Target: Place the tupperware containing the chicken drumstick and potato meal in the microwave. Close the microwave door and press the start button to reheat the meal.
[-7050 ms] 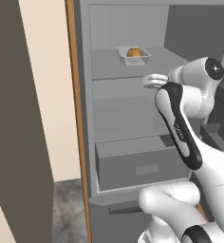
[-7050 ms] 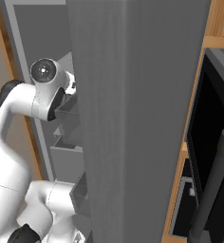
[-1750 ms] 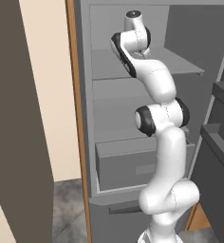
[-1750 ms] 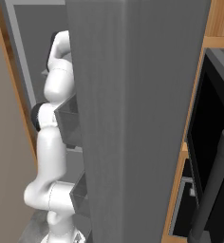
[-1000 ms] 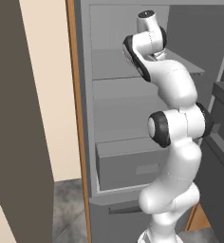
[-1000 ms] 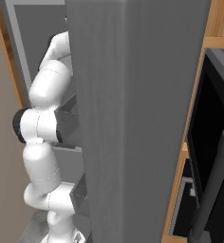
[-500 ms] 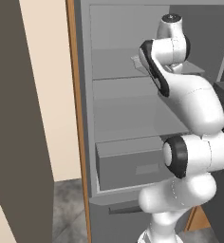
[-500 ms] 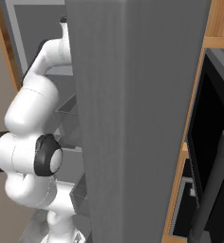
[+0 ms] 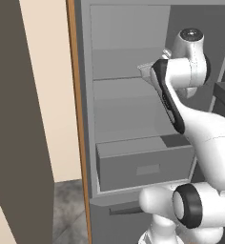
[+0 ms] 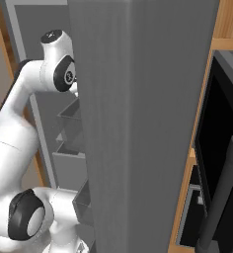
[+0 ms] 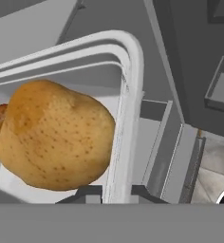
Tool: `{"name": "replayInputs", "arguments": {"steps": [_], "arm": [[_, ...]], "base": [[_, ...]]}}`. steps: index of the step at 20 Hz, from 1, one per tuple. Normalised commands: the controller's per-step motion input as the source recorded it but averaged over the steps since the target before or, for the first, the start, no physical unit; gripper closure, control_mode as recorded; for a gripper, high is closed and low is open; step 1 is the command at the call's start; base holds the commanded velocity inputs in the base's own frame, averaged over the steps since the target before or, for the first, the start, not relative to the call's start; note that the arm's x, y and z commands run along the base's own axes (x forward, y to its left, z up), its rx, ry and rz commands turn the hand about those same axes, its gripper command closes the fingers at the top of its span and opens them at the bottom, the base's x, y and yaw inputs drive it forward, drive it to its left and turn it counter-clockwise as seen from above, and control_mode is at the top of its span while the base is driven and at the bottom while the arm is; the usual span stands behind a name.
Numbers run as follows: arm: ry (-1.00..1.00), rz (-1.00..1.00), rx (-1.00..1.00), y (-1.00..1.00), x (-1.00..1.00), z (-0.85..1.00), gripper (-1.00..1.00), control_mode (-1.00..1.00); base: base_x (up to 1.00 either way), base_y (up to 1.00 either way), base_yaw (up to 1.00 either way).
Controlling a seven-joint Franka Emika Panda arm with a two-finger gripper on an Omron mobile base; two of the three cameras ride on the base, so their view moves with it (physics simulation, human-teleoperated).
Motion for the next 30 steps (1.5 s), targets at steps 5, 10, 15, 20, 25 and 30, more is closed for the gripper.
{"name": "replayInputs", "arguments": {"steps": [5, 10, 15, 20, 25, 30], "arm": [[0.0, 0.01, 0.0, 0.2, -0.92, -0.1, 1.0, -1.0], [0.0, 0.11, 0.0, 0.15, -0.76, -0.28, 1.0, -1.0], [0.0, 0.17, 0.0, 0.15, -0.3, -0.53, 1.0, -1.0], [0.01, 0.11, 0.0, 0.12, -0.03, -0.21, 1.0, 1.0], [0.0, 0.0, 0.0, 0.0, 0.0, 0.0, 1.0, 1.0], [0.0, 0.0, 0.0, 0.0, 0.0, 0.0, 1.0, 1.0]], "base": [[0.0, 0.0, 0.0], [0.0, 0.0, 0.0], [0.0, 0.0, 0.0], [-0.06, 0.04, 0.02], [-0.56, 0.04, 0.07], [-0.86, 0.0, 0.01]]}}
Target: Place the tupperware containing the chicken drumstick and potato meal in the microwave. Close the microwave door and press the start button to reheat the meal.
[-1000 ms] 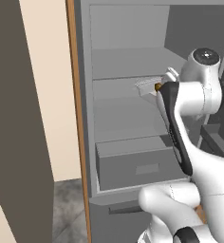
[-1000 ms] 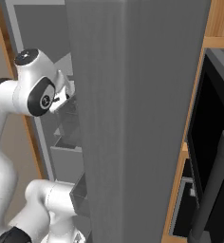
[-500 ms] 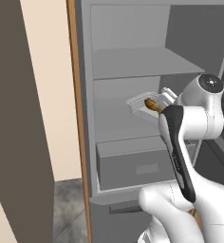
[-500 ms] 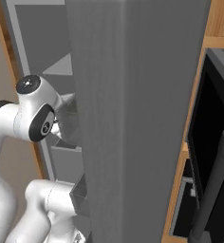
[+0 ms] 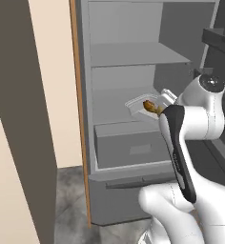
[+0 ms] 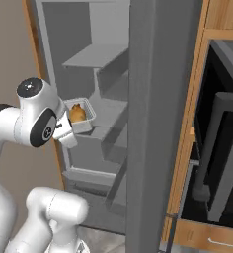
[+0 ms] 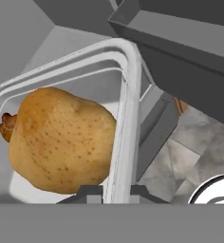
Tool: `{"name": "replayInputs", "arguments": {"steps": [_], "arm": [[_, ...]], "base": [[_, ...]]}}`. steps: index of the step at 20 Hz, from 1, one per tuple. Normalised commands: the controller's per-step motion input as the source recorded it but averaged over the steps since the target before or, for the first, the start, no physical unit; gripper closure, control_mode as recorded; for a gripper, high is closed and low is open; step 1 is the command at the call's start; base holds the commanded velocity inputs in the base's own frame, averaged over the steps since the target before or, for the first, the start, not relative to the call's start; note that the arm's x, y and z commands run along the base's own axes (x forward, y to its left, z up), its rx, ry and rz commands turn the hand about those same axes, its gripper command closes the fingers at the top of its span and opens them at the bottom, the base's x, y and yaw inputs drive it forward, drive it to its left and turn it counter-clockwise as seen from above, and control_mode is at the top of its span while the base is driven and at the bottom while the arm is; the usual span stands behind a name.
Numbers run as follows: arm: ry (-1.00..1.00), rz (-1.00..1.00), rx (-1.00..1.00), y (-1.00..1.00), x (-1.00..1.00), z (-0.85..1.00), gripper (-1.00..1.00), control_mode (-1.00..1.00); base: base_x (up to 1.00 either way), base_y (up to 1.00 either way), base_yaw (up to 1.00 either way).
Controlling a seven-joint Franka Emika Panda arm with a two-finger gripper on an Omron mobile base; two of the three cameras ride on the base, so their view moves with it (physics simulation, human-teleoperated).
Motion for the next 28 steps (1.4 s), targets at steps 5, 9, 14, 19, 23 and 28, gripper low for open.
{"name": "replayInputs", "arguments": {"steps": [5, 9, 14, 19, 23, 28], "arm": [[0.0, 0.0, 0.0, 0.0, 0.0, 0.0, 1.0, 1.0], [0.0, 0.0, 0.0, 0.0, 0.0, 0.0, 1.0, 1.0], [0.0, 0.0, 0.0, 0.0, 0.0, 0.0, 1.0, 1.0], [0.0, 0.0, 0.0, 0.0, 0.0, 0.0, 1.0, 1.0], [0.0, 0.0, 0.0, 0.0, 0.0, 0.0, 1.0, 1.0], [0.0, 0.0, 0.0, 0.0, 0.0, 0.0, 1.0, 1.0]], "base": [[-0.98, 0.05, 0.0], [-0.98, 0.17, 0.0], [-0.89, 0.21, -0.03], [-0.86, 0.14, -0.28], [-0.72, 0.01, -0.54], [-0.1, 0.0, -0.65]]}}
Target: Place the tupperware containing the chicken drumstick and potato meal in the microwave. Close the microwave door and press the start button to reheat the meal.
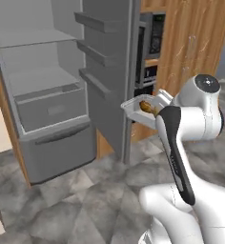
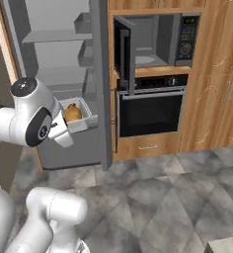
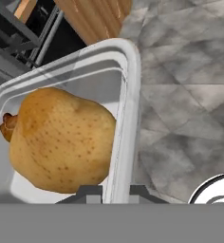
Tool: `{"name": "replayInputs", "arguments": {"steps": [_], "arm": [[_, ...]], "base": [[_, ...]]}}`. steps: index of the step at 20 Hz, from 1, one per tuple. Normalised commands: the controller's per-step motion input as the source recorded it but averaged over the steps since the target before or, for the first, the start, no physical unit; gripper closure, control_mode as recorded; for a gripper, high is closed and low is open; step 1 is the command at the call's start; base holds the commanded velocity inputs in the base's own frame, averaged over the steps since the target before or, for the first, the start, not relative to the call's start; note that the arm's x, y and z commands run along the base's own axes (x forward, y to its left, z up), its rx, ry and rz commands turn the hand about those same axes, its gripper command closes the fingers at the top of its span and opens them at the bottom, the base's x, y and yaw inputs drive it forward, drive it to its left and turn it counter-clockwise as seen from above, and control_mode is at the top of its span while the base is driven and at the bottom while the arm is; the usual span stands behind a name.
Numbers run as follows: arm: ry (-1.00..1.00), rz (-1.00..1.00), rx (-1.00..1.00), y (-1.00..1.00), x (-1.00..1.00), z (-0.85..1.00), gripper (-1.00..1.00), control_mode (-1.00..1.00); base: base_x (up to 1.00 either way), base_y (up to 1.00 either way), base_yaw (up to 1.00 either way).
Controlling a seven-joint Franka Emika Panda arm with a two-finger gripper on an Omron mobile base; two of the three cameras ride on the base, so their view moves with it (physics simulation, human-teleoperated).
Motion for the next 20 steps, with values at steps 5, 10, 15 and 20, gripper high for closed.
{"name": "replayInputs", "arguments": {"steps": [5, 10, 15, 20], "arm": [[0.0, 0.0, 0.0, 0.0, 0.0, 0.0, 1.0, 1.0], [0.0, 0.0, 0.0, 0.0, 0.0, 0.0, 1.0, 1.0], [0.0, 0.0, 0.0, 0.0, 0.0, 0.0, 1.0, 1.0], [0.0, 0.0, 0.0, 0.0, 0.0, 0.0, 1.0, 1.0]], "base": [[0.16, -0.04, -0.62], [0.44, -0.02, -0.58], [0.82, 0.23, -0.39], [1.0, 0.39, -0.29]]}}
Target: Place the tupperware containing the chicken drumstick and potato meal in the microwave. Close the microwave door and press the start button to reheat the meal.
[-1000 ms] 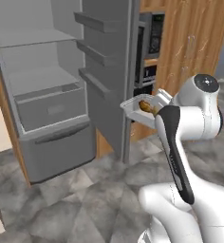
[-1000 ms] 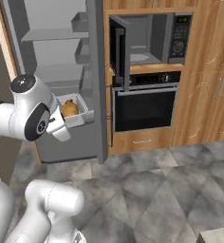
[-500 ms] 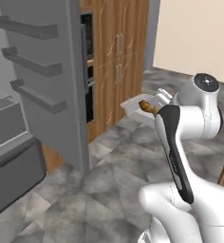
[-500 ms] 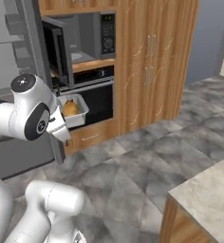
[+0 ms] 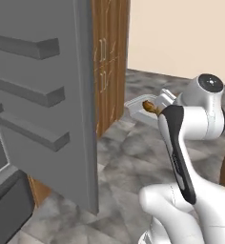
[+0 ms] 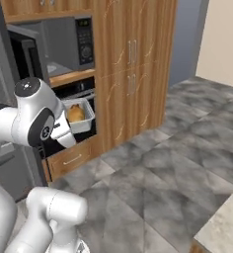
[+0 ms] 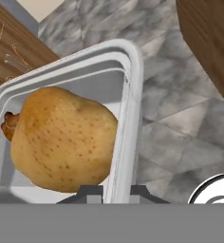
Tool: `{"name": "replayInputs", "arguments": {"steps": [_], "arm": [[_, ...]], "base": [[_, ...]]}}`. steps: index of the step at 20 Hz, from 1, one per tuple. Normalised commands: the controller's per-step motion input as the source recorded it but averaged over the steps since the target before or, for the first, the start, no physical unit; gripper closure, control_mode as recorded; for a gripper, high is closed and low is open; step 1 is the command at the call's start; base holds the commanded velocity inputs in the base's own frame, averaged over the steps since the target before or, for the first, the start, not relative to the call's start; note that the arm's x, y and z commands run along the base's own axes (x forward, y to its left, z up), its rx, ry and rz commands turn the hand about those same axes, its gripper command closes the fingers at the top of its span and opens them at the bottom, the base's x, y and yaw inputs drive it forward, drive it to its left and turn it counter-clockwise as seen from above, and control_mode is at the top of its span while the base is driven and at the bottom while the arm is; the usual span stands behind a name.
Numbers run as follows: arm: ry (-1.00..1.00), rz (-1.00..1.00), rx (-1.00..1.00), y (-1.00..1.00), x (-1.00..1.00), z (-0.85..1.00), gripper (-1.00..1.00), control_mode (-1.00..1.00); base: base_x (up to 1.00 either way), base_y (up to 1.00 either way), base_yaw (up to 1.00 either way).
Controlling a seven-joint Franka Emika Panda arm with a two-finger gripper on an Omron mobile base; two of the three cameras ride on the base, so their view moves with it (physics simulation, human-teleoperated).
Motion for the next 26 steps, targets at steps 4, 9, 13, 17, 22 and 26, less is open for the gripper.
{"name": "replayInputs", "arguments": {"steps": [4, 9, 13, 17, 22, 26], "arm": [[0.0, 0.0, 0.0, 0.0, 0.0, 0.0, 1.0, 1.0], [0.0, 0.0, 0.0, 0.0, 0.0, 0.0, 1.0, 1.0], [0.0, 0.0, 0.0, 0.0, 0.0, 0.0, 1.0, 1.0], [0.0, 0.0, 0.0, 0.0, 0.0, 0.0, 1.0, 1.0], [0.0, 0.0, 0.0, 0.0, 0.0, 0.0, 1.0, 1.0], [0.0, 0.0, 0.0, 0.0, 0.0, 0.0, 1.0, 1.0]], "base": [[1.0, 0.1, -0.12], [0.97, -0.26, 0.0], [1.0, -0.16, 0.07], [0.94, -0.03, 0.36], [0.85, -0.09, 0.65], [0.94, -0.21, 0.69]]}}
